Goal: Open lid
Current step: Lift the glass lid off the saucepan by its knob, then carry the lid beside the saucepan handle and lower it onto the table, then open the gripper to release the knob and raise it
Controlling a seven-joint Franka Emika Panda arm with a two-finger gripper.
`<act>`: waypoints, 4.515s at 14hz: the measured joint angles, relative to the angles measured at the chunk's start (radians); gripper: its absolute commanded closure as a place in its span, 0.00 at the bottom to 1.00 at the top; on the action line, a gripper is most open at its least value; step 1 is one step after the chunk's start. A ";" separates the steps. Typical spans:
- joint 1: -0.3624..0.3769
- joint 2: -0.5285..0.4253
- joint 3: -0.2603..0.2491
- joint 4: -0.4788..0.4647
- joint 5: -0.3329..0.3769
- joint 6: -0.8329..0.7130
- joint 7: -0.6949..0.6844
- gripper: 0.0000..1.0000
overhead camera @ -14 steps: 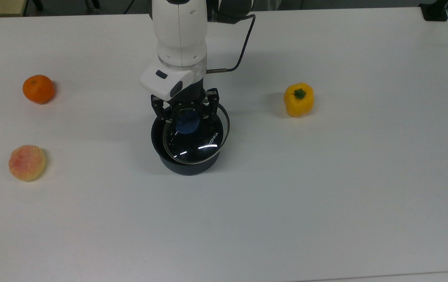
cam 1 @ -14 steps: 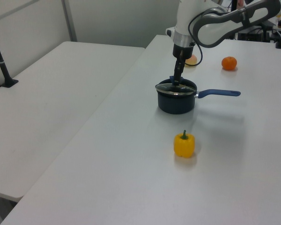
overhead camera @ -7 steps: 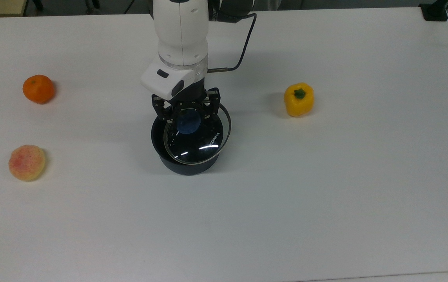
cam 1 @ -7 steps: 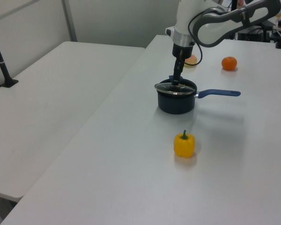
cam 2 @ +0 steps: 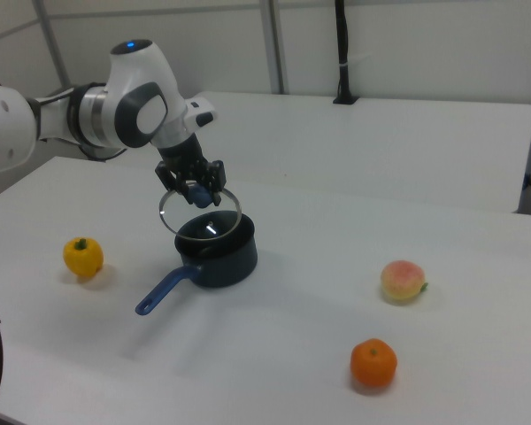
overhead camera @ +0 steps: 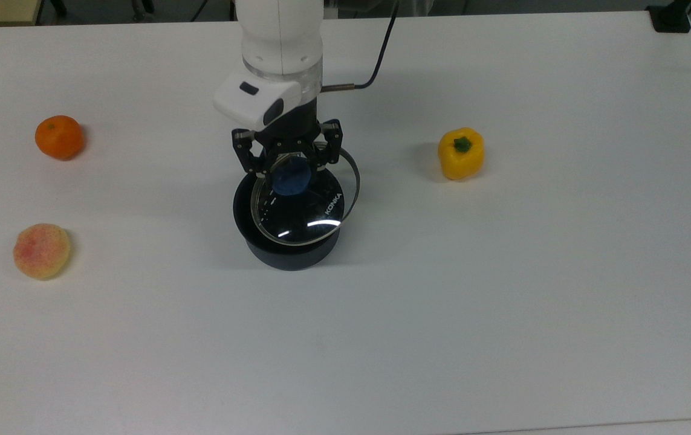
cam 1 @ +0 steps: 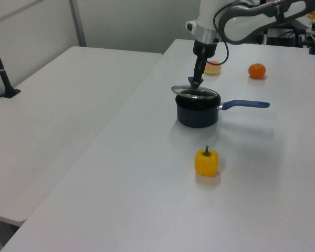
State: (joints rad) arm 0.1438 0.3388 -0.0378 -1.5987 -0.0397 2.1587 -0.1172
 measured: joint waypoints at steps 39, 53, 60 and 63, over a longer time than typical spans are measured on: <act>-0.035 -0.321 -0.118 -0.683 -0.423 0.030 0.237 0.86; -0.035 -0.321 -0.114 -0.698 -0.436 0.052 0.278 0.00; -0.062 -0.339 -0.118 -0.657 -0.437 0.010 0.278 0.00; -0.068 -0.362 -0.122 -0.558 -0.351 -0.072 0.269 0.00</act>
State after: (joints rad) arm 0.0756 -0.0230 -0.1593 -2.1564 -0.3904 2.0863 0.1523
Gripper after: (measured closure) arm 0.000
